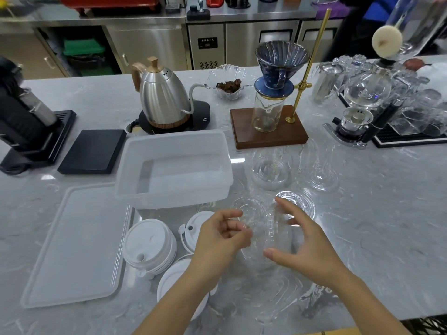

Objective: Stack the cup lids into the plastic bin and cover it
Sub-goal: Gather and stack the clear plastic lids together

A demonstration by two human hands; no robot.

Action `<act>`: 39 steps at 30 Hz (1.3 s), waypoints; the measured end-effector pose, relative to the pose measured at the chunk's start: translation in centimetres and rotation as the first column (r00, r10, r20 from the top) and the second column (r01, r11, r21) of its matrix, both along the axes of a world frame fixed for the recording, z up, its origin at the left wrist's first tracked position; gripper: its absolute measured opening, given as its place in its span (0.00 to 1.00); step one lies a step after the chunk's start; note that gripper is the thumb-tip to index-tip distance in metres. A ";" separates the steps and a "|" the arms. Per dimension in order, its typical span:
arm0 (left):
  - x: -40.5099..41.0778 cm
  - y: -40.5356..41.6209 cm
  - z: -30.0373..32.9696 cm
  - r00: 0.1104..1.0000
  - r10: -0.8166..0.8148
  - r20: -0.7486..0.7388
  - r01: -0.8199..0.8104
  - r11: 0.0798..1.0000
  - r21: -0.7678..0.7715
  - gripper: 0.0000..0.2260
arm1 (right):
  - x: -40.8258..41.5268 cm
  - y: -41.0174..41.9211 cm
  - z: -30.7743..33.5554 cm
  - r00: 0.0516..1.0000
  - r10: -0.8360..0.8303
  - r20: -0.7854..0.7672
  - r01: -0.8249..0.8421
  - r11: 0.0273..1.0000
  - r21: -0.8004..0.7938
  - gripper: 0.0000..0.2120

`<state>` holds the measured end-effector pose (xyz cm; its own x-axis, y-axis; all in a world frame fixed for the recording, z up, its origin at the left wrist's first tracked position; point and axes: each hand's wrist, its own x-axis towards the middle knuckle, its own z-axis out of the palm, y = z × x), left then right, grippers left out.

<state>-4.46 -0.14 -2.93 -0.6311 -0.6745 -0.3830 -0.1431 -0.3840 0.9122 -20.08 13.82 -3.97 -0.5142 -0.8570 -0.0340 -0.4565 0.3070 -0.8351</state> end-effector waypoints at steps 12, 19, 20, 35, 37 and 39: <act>-0.6 1.0 3.0 0.973 0.053 -0.224 -0.016 0.986 0.166 0.11 | 1.3 -1.2 2.0 0.992 0.101 0.081 -0.088 0.985 -0.150 0.46; 0.1 1.1 3.6 0.973 -0.029 -0.230 0.065 0.986 0.152 0.15 | 1.3 -1.1 2.9 0.988 0.122 0.095 -0.103 0.977 -0.187 0.46; 0.2 1.2 3.6 0.972 -0.029 -0.232 0.066 0.986 0.155 0.15 | 1.3 -1.0 2.9 0.987 0.126 0.103 -0.105 0.976 -0.189 0.46; -0.2 3.1 2.9 0.944 -0.108 -0.312 0.190 0.951 0.244 0.08 | 2.4 0.3 1.4 0.976 0.119 0.185 -0.084 0.979 -0.185 0.46; -0.3 3.2 2.8 0.945 -0.104 -0.311 0.183 0.954 0.236 0.09 | 2.3 0.7 1.1 0.977 0.097 0.187 -0.063 0.981 -0.182 0.45; -0.2 3.0 2.5 0.969 -0.087 -0.229 0.122 0.983 0.139 0.11 | 1.8 1.3 1.1 0.977 0.039 0.209 0.002 0.981 -0.192 0.44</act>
